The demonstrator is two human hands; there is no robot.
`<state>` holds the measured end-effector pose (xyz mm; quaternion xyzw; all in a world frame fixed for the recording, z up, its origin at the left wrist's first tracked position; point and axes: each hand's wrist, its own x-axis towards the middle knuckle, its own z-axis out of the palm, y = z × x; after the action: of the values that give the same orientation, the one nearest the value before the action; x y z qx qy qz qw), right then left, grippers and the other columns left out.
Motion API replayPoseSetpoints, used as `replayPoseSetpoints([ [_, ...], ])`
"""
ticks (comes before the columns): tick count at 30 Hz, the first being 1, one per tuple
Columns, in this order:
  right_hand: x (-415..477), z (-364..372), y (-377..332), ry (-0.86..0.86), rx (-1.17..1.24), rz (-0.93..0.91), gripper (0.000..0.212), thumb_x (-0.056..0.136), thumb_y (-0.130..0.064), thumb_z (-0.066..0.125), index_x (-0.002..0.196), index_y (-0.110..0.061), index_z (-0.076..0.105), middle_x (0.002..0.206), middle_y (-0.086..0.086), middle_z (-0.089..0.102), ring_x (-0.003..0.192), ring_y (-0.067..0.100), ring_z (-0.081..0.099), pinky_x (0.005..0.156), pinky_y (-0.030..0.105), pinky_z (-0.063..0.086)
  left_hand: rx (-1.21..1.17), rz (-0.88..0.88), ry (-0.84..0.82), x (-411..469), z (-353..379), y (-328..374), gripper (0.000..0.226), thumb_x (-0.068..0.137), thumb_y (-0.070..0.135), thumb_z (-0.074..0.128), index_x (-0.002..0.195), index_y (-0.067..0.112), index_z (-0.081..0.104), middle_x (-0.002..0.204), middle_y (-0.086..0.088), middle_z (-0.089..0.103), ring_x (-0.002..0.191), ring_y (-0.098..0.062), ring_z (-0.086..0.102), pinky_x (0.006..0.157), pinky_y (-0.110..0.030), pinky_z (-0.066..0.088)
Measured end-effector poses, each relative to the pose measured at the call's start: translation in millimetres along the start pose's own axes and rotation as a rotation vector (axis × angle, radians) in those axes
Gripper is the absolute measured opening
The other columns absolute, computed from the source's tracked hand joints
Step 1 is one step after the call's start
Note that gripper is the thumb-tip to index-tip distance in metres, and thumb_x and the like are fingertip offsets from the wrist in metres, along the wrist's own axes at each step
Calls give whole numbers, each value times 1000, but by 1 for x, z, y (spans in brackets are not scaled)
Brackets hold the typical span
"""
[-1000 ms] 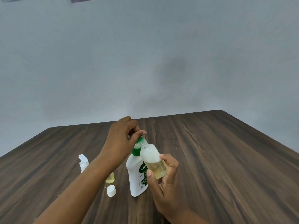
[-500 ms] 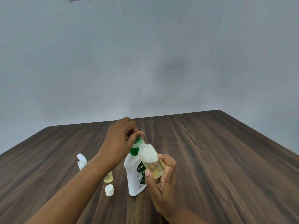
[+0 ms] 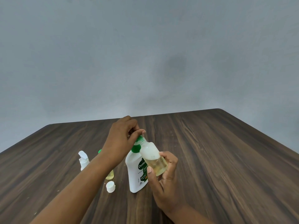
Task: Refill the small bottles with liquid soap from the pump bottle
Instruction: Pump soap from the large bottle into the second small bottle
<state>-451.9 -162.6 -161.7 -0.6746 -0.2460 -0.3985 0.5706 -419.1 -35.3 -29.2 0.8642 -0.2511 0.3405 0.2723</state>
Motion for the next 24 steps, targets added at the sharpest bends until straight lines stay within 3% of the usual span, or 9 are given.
replayPoseSetpoints([
  [5, -1, 1, 0, -1, 2, -3, 44, 88, -35, 53, 121, -50, 28, 111, -20, 45, 83, 15, 58, 57, 43, 53, -22, -13, 16, -1, -3, 1, 37, 81, 22, 69, 56, 31, 43, 63, 10, 44, 61, -7, 45, 58, -10, 35],
  [8, 1, -1, -2, 5, -3, -21, 40, 92, -47, 51, 122, -50, 26, 112, -24, 43, 86, 9, 56, 59, 36, 54, -4, -14, -44, 5, -8, 7, 31, 82, 25, 68, 58, 27, 48, 66, 8, 47, 62, -7, 46, 58, -10, 35],
  [12, 2, 0, -3, 11, 20, -19, 45, 90, -41, 53, 123, -52, 24, 112, -26, 42, 90, 8, 55, 62, 29, 54, 42, -13, -104, 11, -9, 10, 30, 82, 26, 67, 59, 26, 48, 67, 9, 47, 63, -6, 46, 57, -12, 33],
  [17, -2, -1, 2, -4, -1, 17, 44, 87, -36, 53, 120, -50, 28, 109, -2, 51, 81, 20, 61, 59, 43, 53, 59, -42, -86, 4, -3, 4, 25, 83, 23, 67, 64, 12, 56, 67, 7, 46, 64, -6, 45, 57, -12, 31],
  [19, -3, -2, 1, -22, -19, 28, 42, 87, -39, 52, 119, -51, 27, 108, 3, 51, 80, 20, 60, 58, 43, 53, 63, -45, -88, 3, -4, 3, 24, 83, 24, 66, 66, 10, 56, 68, 6, 47, 65, -7, 45, 57, -12, 31],
  [22, -2, -2, -2, -10, 36, 50, 41, 85, -38, 53, 118, -48, 30, 106, -10, 50, 82, 18, 58, 60, 43, 53, 51, -40, -55, 1, -5, 6, 24, 83, 24, 66, 66, 12, 56, 69, 5, 47, 63, -6, 44, 57, -11, 32],
  [24, 3, -3, -5, 48, 99, 40, 43, 82, -34, 58, 115, -49, 35, 102, -20, 50, 83, 12, 57, 63, 33, 54, 37, -36, -22, 1, -4, 7, 24, 83, 24, 67, 65, 10, 57, 69, 3, 48, 62, -6, 44, 58, -11, 33],
])
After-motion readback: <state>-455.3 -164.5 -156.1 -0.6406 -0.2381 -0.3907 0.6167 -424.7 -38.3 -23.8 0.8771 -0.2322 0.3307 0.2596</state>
